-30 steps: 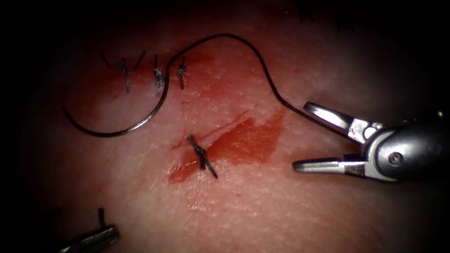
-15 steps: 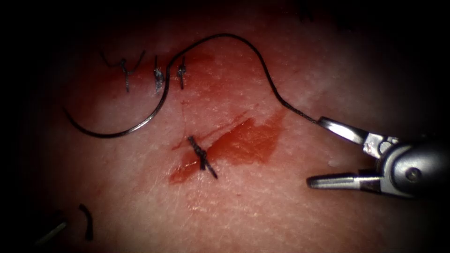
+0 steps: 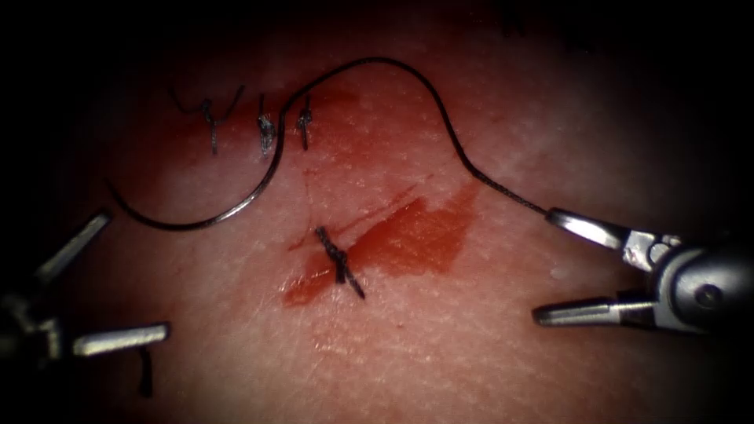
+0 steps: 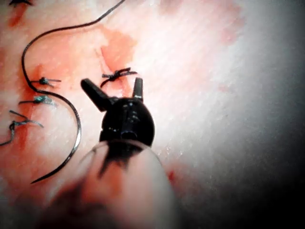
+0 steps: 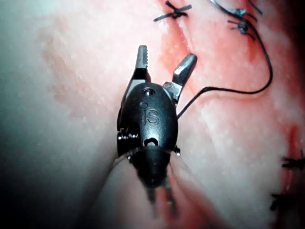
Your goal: Wound Closure
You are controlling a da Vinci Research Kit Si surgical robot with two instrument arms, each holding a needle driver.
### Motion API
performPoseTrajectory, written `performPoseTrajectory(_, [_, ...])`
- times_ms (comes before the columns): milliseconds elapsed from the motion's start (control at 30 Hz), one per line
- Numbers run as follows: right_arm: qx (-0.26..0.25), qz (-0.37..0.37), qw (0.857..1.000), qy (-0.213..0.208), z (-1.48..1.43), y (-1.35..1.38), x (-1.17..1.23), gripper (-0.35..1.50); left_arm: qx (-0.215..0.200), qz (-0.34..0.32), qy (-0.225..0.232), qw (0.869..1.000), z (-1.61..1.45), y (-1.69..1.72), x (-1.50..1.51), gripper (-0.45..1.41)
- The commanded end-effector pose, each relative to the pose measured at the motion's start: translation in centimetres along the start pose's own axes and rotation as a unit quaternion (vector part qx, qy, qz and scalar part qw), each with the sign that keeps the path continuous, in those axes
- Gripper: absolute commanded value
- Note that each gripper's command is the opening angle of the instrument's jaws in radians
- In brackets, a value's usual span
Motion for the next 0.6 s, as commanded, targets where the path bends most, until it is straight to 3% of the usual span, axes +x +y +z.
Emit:
performPoseTrajectory(33, [-0.003, 0.004, 1.000, -0.006, 0.03, 0.04, 0.02, 1.23, -0.008, 0.007, -0.031, 0.999, 0.17, -0.09, -0.18, 0.86])
performPoseTrajectory(133, [0.002, 0.007, 1.000, -0.002, -0.02, 0.07, 0.06, 1.30, -0.029, 0.031, -0.076, 0.996, 0.29, -0.23, -0.37, 0.86])
performPoseTrajectory(367, [0.026, 0.006, 1.000, -0.016, -0.08, 0.02, 0.16, 1.31, -0.098, 0.074, -0.188, 0.974, 0.52, -0.39, -0.90, 0.88])
performPoseTrajectory(600, [0.032, 0.006, 0.999, -0.020, -0.09, 0.02, 0.19, 1.30, -0.151, 0.099, -0.205, 0.962, 0.67, -0.49, -1.18, 0.81])
